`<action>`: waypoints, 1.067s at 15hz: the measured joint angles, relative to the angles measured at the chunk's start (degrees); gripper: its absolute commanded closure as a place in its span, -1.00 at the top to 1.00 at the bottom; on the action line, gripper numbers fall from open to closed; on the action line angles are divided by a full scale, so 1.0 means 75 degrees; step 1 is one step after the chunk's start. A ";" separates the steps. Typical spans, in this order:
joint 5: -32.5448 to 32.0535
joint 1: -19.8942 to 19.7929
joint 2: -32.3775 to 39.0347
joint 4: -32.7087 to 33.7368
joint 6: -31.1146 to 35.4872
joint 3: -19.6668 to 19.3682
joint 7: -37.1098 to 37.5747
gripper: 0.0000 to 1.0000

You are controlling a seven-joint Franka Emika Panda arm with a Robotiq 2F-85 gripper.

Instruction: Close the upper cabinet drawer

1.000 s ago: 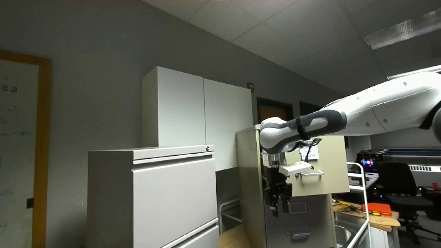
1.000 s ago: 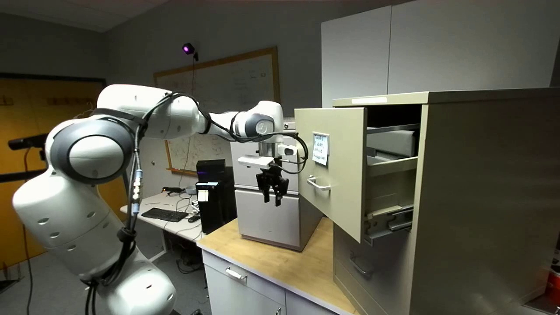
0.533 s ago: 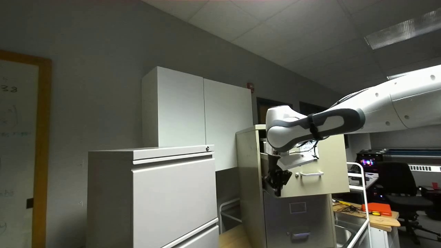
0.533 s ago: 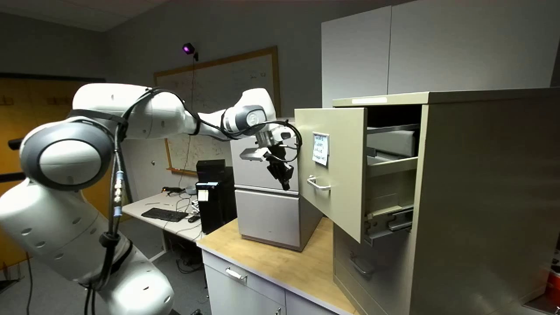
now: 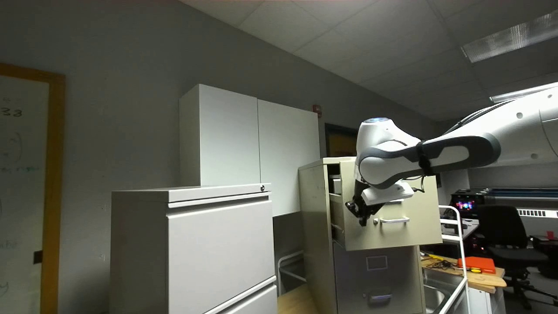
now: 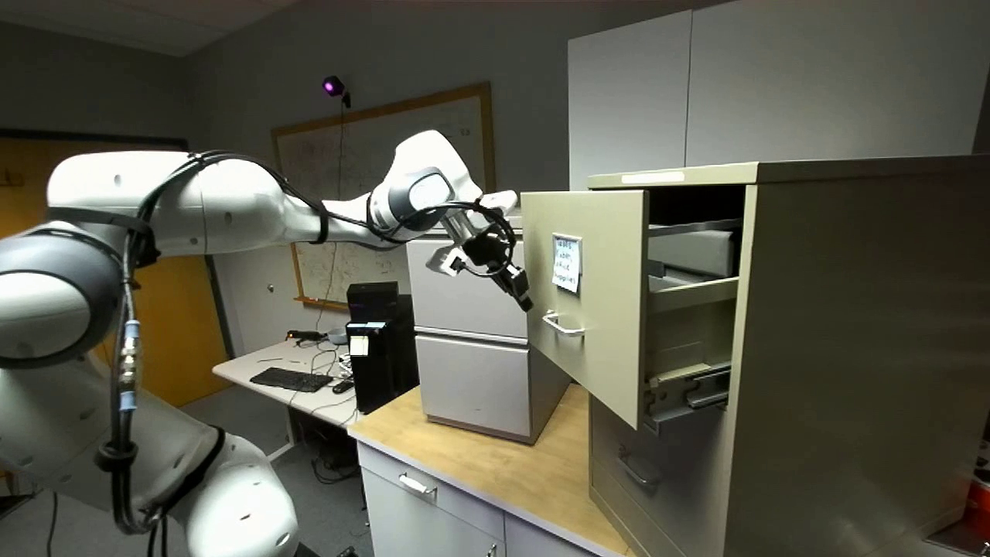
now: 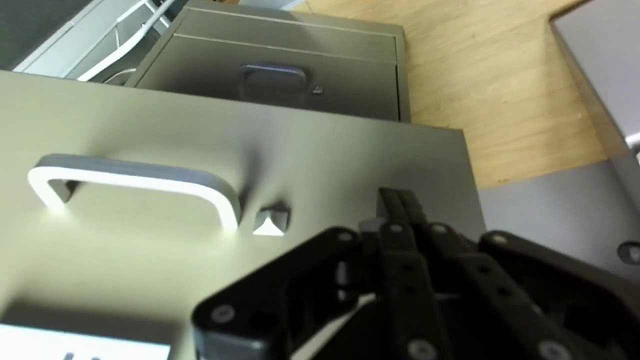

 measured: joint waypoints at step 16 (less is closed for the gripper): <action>-0.1099 -0.1233 -0.0483 -0.1231 0.2857 0.0802 0.1075 -1.00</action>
